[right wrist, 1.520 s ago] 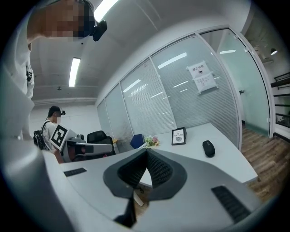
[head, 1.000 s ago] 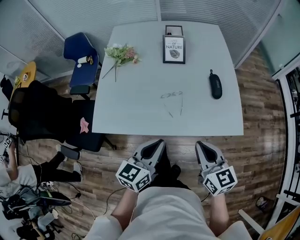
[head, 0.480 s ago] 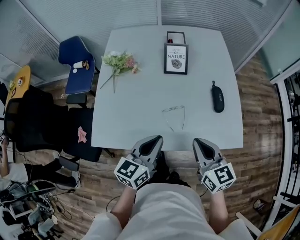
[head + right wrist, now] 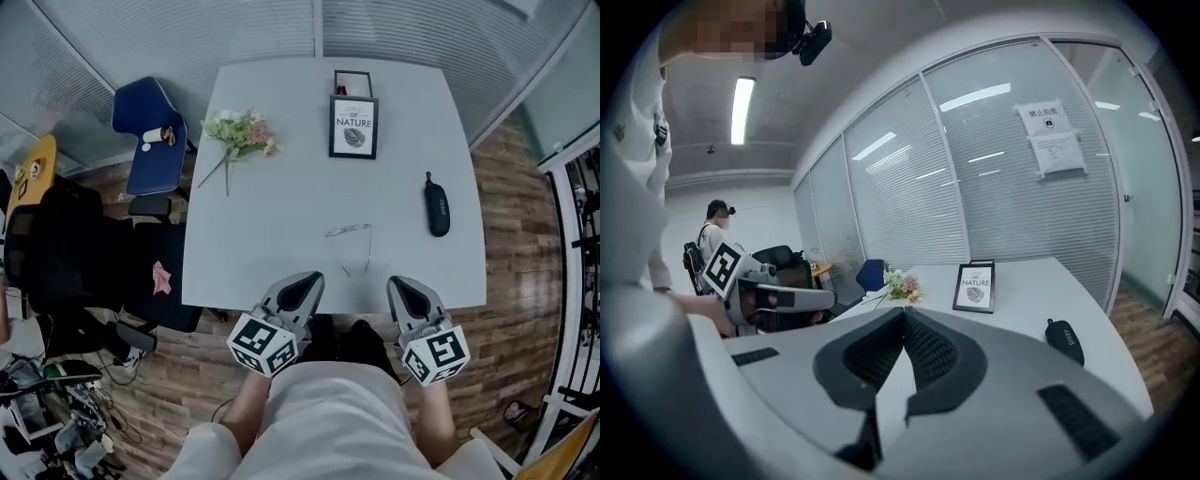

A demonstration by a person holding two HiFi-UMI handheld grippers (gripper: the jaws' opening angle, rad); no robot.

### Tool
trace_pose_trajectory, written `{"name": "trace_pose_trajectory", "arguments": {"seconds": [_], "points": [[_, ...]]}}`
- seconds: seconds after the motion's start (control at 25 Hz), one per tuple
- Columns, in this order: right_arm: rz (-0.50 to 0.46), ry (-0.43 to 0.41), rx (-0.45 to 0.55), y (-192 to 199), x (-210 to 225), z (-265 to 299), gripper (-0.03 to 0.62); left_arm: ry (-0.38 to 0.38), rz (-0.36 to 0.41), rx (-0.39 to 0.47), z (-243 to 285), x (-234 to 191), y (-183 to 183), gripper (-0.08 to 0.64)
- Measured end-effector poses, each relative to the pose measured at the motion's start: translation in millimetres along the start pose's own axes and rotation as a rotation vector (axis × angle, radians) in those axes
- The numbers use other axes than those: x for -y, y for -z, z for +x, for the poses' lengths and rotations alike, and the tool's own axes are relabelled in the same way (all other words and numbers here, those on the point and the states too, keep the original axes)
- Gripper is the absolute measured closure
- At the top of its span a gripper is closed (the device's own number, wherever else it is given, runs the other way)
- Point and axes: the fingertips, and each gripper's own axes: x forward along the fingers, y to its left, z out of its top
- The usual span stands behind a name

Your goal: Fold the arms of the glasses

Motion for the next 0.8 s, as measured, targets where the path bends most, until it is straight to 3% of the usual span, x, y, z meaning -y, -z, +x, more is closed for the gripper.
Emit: {"name": "trace_pose_trajectory", "arguments": {"seconds": [0.36,0.8], "points": [[-0.023,-0.072,-0.065,4,18,26,0.580,-0.079,-0.034,-0.011,12,-11,4,0.540],[-0.142,-0.219,-0.177,16,50,71,0.561,-0.219,-0.083,-0.002,30,-8,4,0.540]]}}
